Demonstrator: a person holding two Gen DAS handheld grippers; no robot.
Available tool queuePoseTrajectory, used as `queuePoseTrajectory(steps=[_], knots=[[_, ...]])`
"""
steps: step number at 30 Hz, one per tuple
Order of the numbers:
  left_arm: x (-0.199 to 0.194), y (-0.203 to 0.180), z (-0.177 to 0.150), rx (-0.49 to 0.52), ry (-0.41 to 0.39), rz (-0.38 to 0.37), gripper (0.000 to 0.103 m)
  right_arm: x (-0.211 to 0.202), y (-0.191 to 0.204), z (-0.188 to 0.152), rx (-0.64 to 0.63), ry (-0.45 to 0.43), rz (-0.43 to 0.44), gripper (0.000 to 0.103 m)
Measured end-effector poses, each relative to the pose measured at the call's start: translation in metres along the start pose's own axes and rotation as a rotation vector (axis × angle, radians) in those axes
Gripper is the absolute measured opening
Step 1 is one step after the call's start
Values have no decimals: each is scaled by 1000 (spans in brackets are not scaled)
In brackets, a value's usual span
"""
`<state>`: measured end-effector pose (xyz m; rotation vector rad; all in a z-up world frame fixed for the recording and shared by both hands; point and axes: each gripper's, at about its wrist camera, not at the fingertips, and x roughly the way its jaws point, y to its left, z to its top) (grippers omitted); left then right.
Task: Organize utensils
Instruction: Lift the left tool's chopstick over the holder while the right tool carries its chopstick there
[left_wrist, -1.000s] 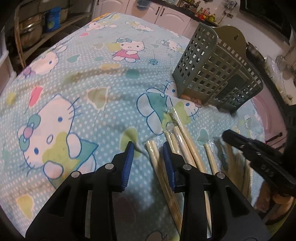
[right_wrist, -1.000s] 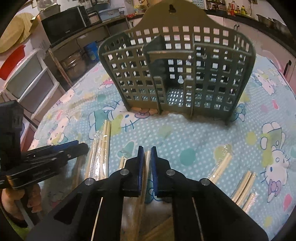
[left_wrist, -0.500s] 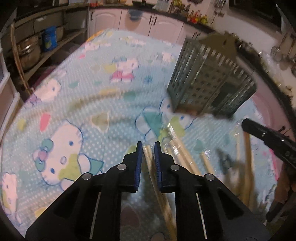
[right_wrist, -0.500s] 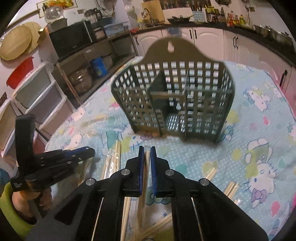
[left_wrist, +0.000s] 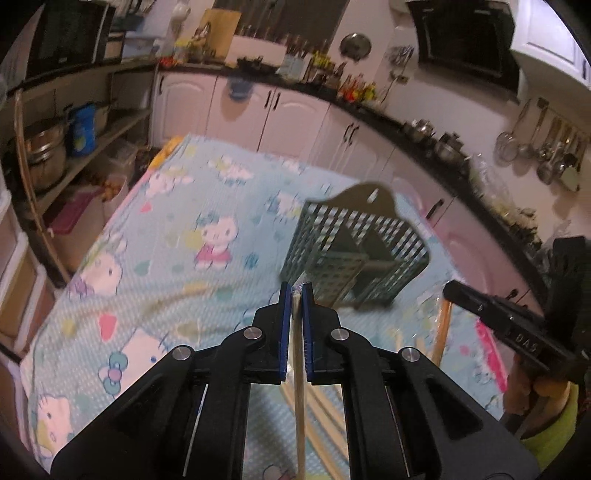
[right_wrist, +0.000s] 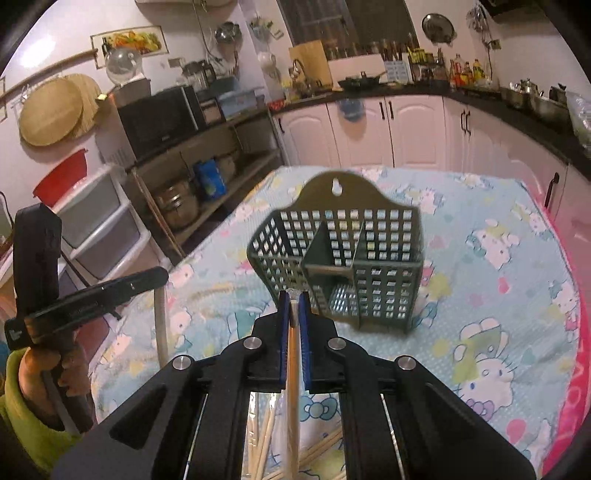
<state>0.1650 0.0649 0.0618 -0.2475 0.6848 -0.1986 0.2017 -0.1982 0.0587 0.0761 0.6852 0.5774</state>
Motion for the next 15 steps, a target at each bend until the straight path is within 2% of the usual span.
queuePoseTrajectory(steps=[8,15], knots=[[-18,-22,31,32,-88,-69,1,-35,-4,18,21,-103,-13,6],[-25,-40,58,67,-158,-113,1,-68,-18,45,52,-252,-56,6]])
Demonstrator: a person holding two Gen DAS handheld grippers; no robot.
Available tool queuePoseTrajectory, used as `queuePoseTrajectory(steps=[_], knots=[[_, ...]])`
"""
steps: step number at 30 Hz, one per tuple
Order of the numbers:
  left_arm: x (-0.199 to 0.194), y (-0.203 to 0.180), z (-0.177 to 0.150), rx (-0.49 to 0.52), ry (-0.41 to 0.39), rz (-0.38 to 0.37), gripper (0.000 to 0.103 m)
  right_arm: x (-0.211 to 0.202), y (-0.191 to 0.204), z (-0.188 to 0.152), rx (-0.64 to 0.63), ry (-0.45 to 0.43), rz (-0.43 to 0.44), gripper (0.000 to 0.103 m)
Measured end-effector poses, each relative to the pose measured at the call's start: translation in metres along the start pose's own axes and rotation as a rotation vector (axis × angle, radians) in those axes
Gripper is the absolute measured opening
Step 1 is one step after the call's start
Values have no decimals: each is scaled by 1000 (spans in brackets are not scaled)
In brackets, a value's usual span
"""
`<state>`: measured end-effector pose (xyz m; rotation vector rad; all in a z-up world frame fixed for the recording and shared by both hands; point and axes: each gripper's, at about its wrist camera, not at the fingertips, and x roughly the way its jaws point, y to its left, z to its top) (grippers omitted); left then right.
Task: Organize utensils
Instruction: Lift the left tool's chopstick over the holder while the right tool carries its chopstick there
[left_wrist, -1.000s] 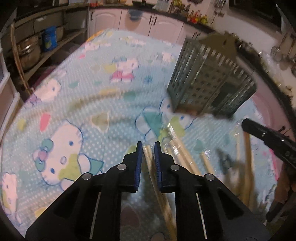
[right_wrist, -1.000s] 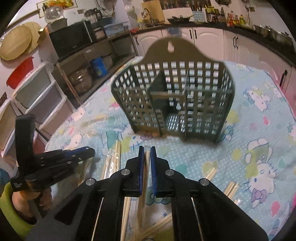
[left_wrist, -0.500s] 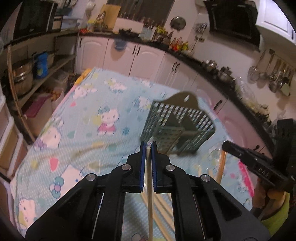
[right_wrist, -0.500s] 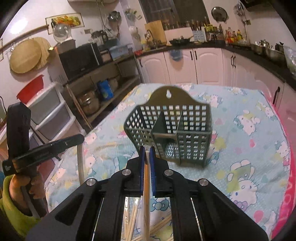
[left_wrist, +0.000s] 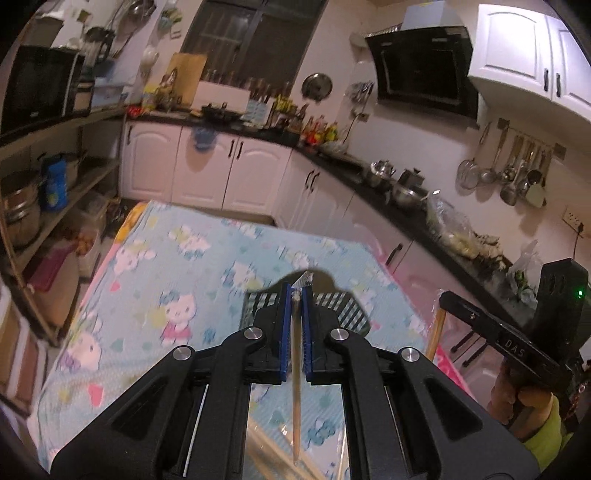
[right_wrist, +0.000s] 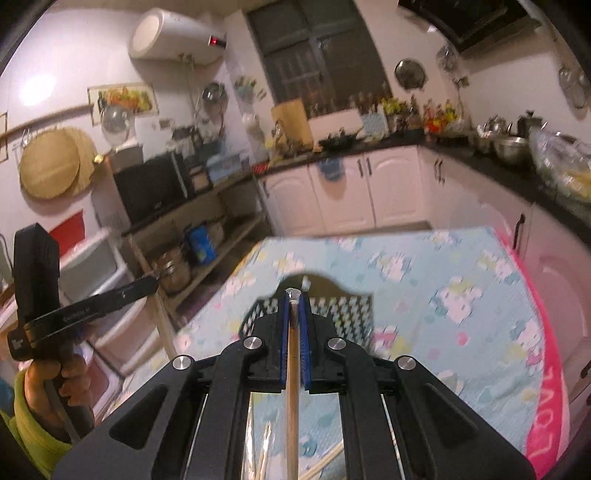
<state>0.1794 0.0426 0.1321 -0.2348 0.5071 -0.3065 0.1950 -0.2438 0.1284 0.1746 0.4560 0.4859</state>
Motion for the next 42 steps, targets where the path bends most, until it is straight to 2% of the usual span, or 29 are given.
queuePoseTrajectory(steps=[11,13,19,21,31,42], knots=[[12,-14,55,0,-125,-17,1,-8,-12,59,-23,-184,-57,6],[13,-16,63,5,-156,2,1,-5,-12,67,-32,-212,-69,6],[19,-22,77,45,-264,49,1,13,-17,83,-42,-245,-89,6],[25,-21,77,47,-272,59,1,20,-17,86,-45,-251,-96,6],[54,-3,54,32,-305,110,1,56,-33,74,-45,-339,-150,6],[78,14,24,18,-268,113,1,92,-55,32,-12,-337,-218,6]])
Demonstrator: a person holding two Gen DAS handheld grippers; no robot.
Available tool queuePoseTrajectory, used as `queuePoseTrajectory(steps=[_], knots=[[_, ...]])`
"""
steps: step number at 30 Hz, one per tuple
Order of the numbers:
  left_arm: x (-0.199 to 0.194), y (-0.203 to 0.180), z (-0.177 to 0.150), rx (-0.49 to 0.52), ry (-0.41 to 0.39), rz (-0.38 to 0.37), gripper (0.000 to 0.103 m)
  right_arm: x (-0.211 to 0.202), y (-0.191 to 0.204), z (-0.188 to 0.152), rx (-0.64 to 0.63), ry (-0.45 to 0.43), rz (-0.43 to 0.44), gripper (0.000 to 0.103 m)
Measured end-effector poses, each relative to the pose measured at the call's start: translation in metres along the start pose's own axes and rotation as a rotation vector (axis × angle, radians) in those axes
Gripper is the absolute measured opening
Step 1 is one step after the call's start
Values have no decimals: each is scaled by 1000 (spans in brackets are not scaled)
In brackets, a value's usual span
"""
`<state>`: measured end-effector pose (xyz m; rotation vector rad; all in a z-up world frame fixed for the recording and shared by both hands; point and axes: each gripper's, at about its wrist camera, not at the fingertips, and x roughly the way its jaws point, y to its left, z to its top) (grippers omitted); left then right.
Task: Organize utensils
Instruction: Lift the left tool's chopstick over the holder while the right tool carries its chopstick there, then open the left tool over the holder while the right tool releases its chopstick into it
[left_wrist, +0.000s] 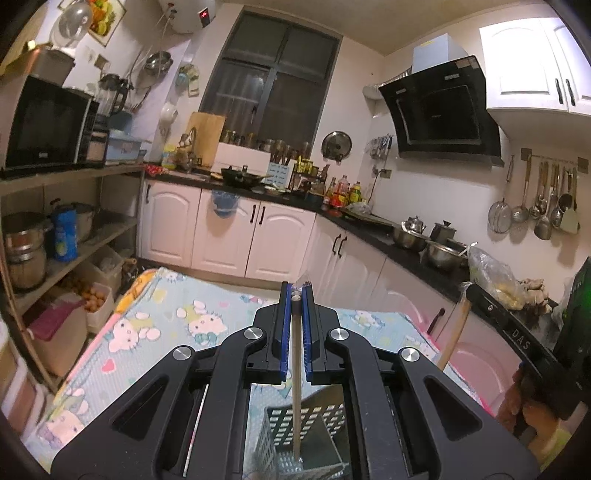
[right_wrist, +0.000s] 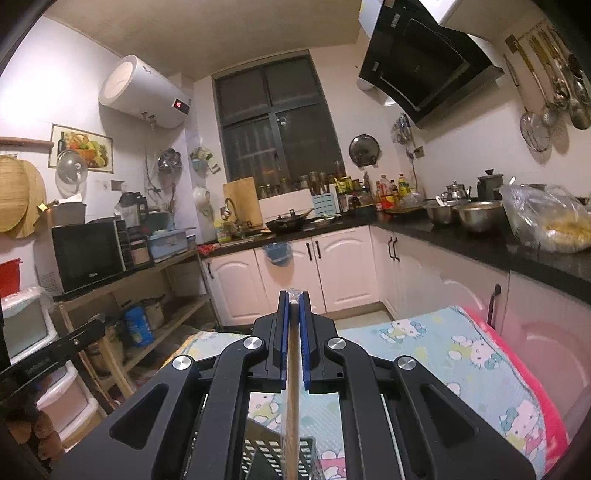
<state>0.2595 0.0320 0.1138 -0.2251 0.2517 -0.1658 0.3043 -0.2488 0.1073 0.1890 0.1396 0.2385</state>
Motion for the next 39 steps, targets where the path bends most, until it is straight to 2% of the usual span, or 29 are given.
queuePoseTrajectory(steps=[9,27,28,31,34,39], knots=[[6,12,-18,-30,41,16,1,-2,-6,-25,27,9,-7,6],[-6,26,-32,-103,86,23,2,-21,-14,-45,107,119,15,7],[-8,26,-32,-106,88,24,2,-22,-14,-45,109,121,15,8],[-11,26,-35,-109,96,25,2,-27,-14,-46,109,130,18,18],[-14,27,-38,-118,110,26,9,-32,-13,-47,103,137,18,21],[-22,28,-42,-130,119,27,18,-41,-13,-50,114,157,25,32]])
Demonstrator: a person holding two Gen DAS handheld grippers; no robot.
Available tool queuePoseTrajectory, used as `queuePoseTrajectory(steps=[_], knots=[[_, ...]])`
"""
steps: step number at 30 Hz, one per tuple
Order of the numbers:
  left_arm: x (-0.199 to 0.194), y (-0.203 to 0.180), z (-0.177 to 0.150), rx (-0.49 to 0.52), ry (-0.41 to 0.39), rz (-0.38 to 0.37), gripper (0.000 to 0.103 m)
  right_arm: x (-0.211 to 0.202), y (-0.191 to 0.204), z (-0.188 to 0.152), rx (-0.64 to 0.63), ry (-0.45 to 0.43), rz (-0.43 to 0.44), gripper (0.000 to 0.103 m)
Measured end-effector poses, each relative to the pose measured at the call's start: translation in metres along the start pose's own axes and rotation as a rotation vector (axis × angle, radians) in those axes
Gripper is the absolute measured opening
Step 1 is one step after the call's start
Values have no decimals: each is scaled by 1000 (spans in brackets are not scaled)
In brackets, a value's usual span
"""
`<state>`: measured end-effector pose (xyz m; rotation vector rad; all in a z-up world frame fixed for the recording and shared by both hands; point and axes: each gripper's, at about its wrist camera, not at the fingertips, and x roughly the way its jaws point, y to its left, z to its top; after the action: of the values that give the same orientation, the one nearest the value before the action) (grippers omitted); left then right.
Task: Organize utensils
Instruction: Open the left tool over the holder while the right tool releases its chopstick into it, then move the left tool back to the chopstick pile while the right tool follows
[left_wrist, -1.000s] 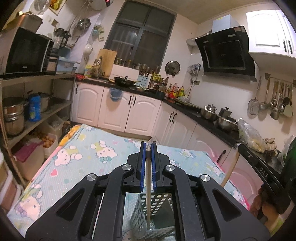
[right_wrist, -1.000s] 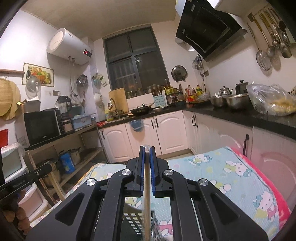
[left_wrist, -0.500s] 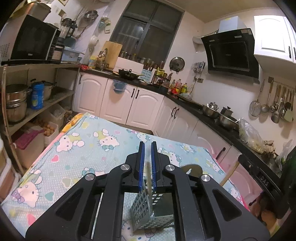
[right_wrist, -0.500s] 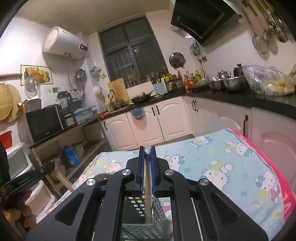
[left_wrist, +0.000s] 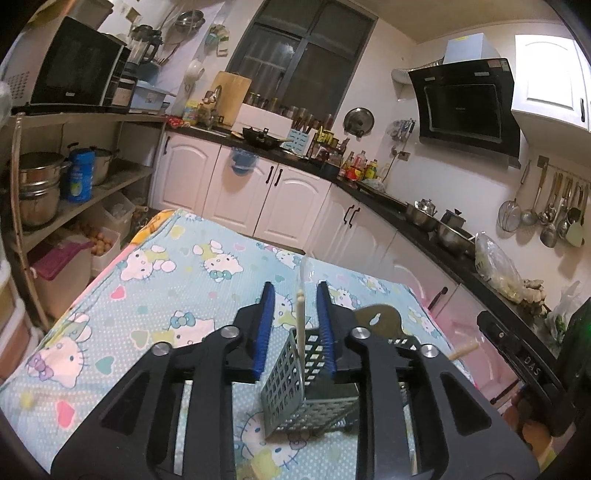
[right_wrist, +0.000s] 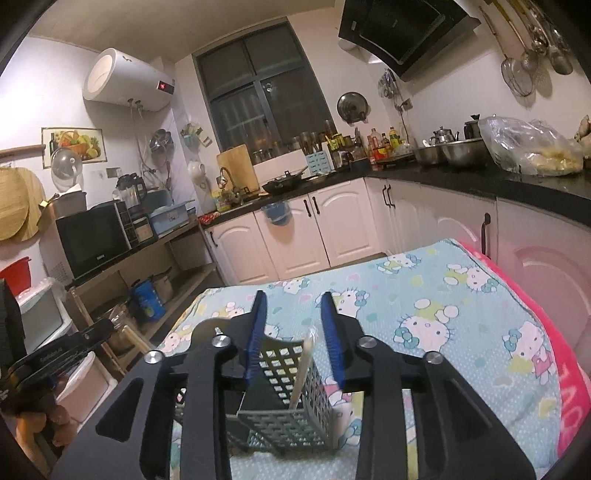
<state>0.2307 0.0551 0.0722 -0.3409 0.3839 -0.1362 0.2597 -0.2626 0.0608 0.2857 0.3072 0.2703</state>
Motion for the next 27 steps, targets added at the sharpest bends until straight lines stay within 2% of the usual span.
queuePoseTrajectory(steps=[2,9,11,17,27], knots=[[-3,1,-1,-9,2,-2,20,-5,0,-1,3,4,3,34],[-17,0,-8,-8,7,0,36,-23,1,-2,1,-7,7,43],[-22,0,-12,-8,9,-1,38,-30,2,-3,-2,-8,7,48],[-35,0,-21,-6,17,-9,50,-44,3,-8,-10,2,6,53],[-55,-3,-35,-9,35,-14,61,-71,8,-18,-40,32,14,55]])
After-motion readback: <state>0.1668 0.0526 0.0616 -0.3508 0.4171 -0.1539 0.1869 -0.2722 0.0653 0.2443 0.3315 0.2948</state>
